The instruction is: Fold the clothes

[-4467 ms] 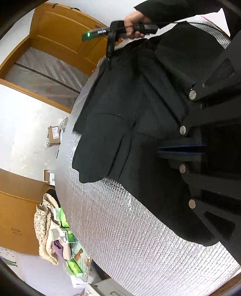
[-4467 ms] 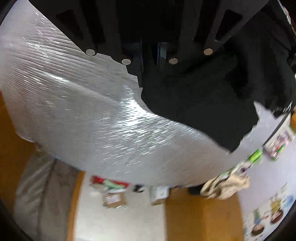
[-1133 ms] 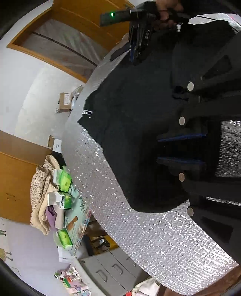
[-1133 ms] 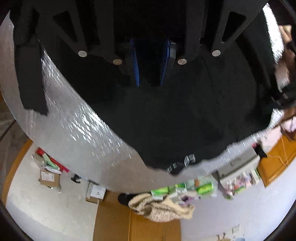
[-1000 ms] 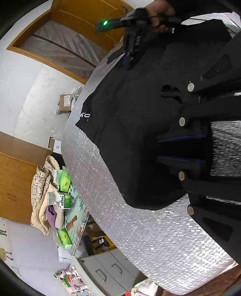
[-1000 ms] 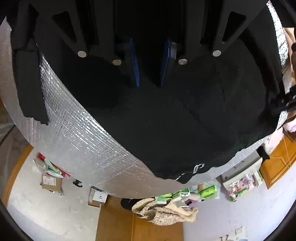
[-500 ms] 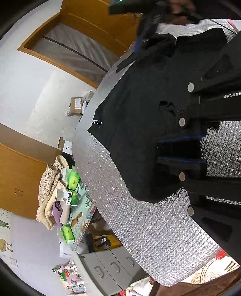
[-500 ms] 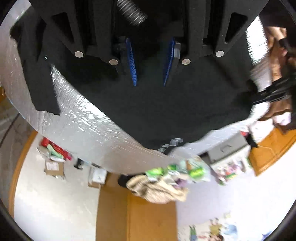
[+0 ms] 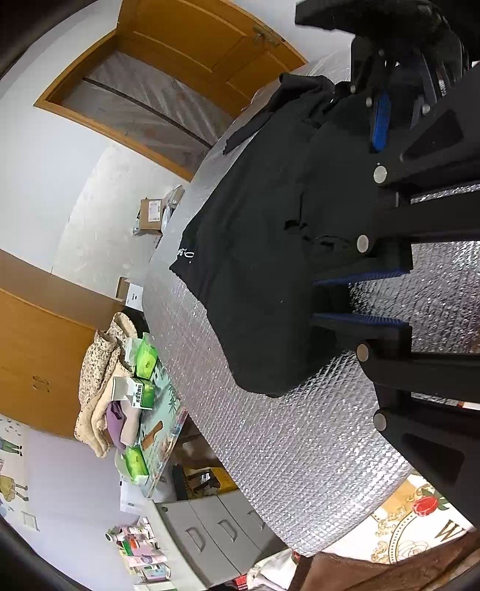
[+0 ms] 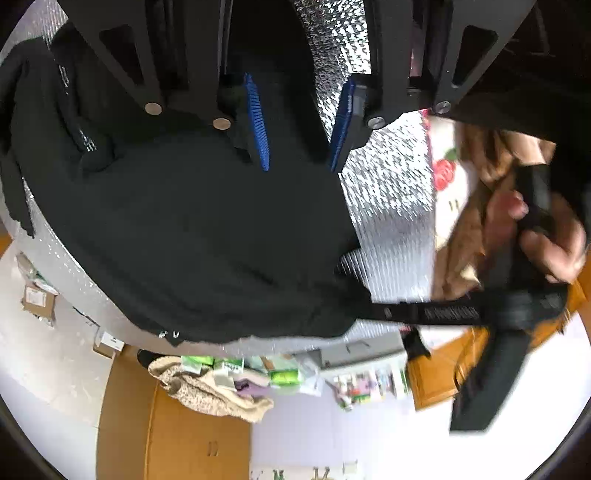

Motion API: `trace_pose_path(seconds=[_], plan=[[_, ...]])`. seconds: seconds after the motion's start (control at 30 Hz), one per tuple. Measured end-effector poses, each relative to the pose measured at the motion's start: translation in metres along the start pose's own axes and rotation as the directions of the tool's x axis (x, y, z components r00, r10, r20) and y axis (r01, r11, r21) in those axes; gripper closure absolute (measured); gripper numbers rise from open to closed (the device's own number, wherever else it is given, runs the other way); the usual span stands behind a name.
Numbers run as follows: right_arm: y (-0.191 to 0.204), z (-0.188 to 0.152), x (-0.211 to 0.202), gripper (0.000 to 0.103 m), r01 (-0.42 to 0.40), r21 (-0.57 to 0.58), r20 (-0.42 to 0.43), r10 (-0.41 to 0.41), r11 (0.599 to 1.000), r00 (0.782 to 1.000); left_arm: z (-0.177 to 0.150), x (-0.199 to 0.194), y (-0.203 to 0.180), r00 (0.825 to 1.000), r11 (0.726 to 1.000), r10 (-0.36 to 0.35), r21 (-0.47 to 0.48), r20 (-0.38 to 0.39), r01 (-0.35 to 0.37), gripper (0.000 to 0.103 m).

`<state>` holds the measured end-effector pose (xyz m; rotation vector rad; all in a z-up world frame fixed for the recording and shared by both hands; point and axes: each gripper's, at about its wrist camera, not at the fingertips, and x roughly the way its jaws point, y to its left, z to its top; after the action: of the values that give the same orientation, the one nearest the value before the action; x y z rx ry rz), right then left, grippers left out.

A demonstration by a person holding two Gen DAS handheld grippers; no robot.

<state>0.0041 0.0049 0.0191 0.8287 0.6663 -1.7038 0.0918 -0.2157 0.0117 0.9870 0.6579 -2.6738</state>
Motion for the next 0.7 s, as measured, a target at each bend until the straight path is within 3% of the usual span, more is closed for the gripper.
trace_pose_path(seconds=[0.13,0.2,0.23,0.43,0.7], plan=[[-0.006,-0.004,0.007,0.066,0.014,0.022,-0.002,-0.014,1.000,1.000,-0.004,-0.002,-0.004,1.000,1.000,-0.003,0.004,-0.005,0.003,0.087],[-0.012,-0.007,0.001,0.091,0.012,0.057,0.025,-0.013,0.998,1.000,-0.006,-0.002,-0.008,1.000,1.000,0.000,0.008,-0.009,0.000,0.087],[-0.014,-0.008,-0.002,0.094,0.010,0.075,0.038,-0.013,0.997,0.999,-0.006,-0.001,-0.009,1.000,1.000,0.000,0.011,-0.011,0.000,0.087],[-0.034,-0.023,-0.037,0.094,0.006,0.204,0.151,-0.038,0.979,0.988,-0.006,0.002,-0.018,1.000,0.999,-0.007,0.034,-0.020,0.007,0.087],[-0.069,-0.059,-0.097,0.094,-0.013,0.409,0.271,-0.107,0.913,0.957,-0.007,0.012,-0.048,0.998,0.992,-0.044,0.115,-0.050,0.049,0.087]])
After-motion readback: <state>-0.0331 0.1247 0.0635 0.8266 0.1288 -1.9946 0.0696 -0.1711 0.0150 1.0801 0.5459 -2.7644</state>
